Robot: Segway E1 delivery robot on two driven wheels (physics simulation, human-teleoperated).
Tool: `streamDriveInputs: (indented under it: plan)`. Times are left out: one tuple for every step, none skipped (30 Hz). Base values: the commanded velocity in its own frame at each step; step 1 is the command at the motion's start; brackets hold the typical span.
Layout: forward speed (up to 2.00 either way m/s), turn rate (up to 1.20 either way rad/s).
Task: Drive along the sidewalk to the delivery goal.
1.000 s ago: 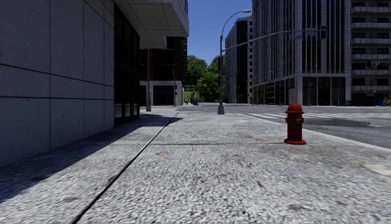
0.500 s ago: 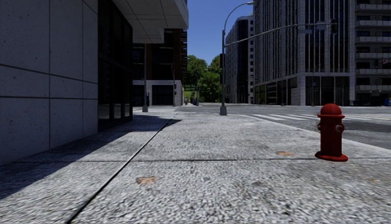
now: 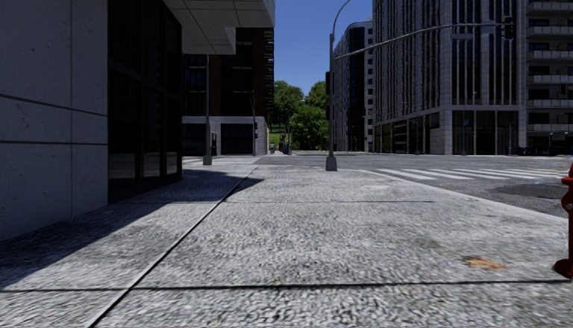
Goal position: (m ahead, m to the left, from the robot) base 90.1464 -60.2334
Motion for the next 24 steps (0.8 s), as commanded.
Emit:
streamDriveInputs:
  plan:
    - [2.0,0.0]
    - [2.0,0.0]
    - [2.0,0.0]
    - [2.0,0.0]
    - [2.0,0.0]
    - [2.0,0.0]
    - [2.0,0.0]
    - [2.0,0.0]
    - [2.0,0.0]
    - [2.0,0.0]
    - [2.0,0.0]
    - [2.0,0.0]
    - [2.0,0.0]
    - [2.0,0.0]
    - [2.0,0.0]
    - [2.0,0.0]
    - [2.0,0.0]
    - [2.0,0.0]
    - [2.0,0.0]
    - [2.0,0.0]
    - [2.0,0.0]
    - [2.0,0.0]
    - [2.0,0.0]
    - [2.0,0.0]
